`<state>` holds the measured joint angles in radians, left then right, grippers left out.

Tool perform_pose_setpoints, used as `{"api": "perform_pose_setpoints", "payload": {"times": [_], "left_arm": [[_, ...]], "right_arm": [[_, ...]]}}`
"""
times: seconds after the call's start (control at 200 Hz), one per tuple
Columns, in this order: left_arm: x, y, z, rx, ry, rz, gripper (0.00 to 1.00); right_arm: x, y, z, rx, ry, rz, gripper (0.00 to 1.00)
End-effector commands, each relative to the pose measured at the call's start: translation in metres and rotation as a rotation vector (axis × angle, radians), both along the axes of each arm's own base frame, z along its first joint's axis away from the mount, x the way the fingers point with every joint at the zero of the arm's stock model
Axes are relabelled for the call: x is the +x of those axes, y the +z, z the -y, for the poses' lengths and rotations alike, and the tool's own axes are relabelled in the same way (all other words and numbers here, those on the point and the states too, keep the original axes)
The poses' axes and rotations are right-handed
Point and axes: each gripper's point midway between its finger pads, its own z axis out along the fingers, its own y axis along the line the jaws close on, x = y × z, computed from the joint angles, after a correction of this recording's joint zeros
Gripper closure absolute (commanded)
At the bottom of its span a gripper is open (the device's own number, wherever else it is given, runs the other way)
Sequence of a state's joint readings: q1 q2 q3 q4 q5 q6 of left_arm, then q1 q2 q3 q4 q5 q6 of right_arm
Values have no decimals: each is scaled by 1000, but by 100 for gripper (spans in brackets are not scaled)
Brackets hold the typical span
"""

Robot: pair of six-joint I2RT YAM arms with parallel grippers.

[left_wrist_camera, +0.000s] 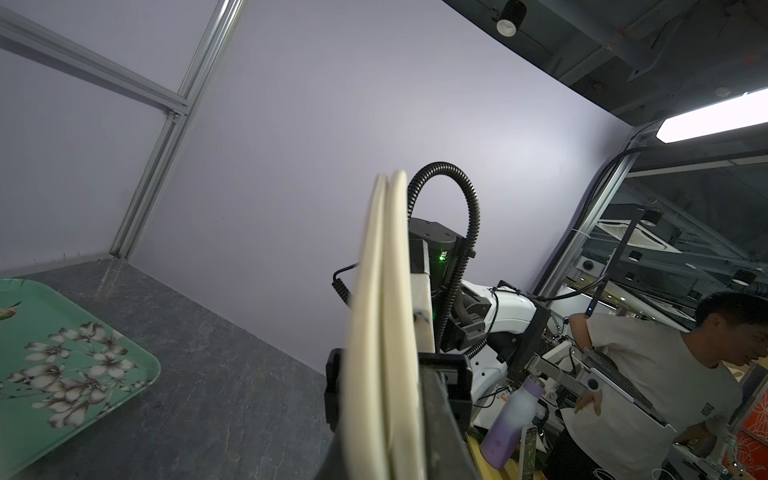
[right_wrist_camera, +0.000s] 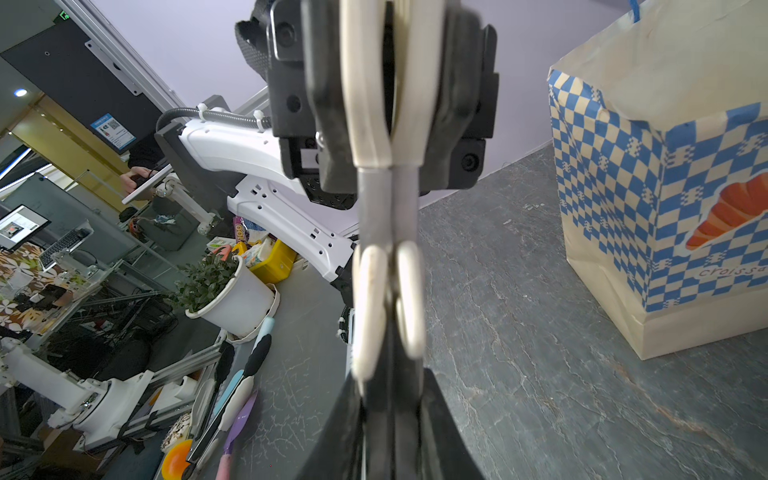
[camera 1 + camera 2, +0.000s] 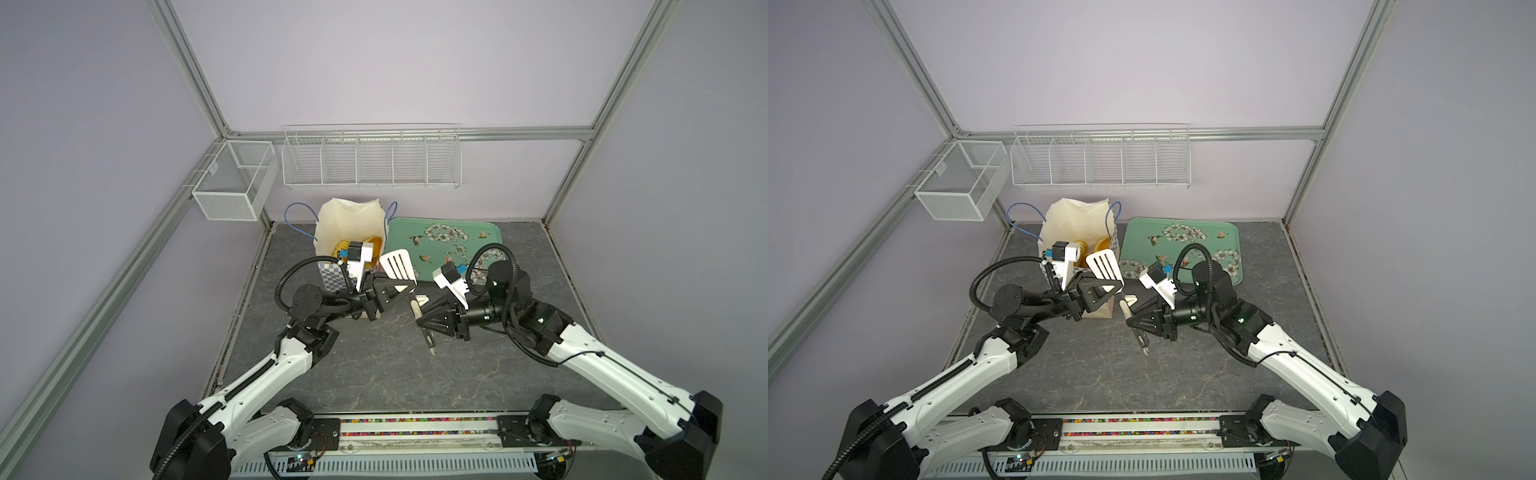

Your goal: Take the fake bread out of the paper bag

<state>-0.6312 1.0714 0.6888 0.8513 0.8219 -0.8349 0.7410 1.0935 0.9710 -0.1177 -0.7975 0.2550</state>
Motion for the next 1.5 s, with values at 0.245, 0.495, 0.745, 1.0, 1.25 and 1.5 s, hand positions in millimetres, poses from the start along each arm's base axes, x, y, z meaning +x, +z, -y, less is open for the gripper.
{"api": "perform_pose_setpoints", "payload": {"times": [0.245, 0.495, 0.745, 1.0, 1.25, 1.5], "left_arm": [[-5, 27, -8, -44, 50, 71, 100], [-12, 37, -9, -78, 19, 91, 100], [-15, 47, -10, -102, -1, 113, 100], [-11, 46, -5, -99, -12, 122, 100], [-7, 46, 0, -114, -35, 116, 100], [6, 35, 11, -87, -47, 94, 100]], "right_arm": [[32, 5, 2, 50, -166, 55, 40], [30, 14, -9, 95, -89, 40, 30], [36, 16, -10, 115, -119, 61, 26], [32, 17, -13, 120, -81, 48, 23], [28, 7, -13, 88, -63, 25, 21], [33, -5, -15, 23, -113, 29, 49]]}}
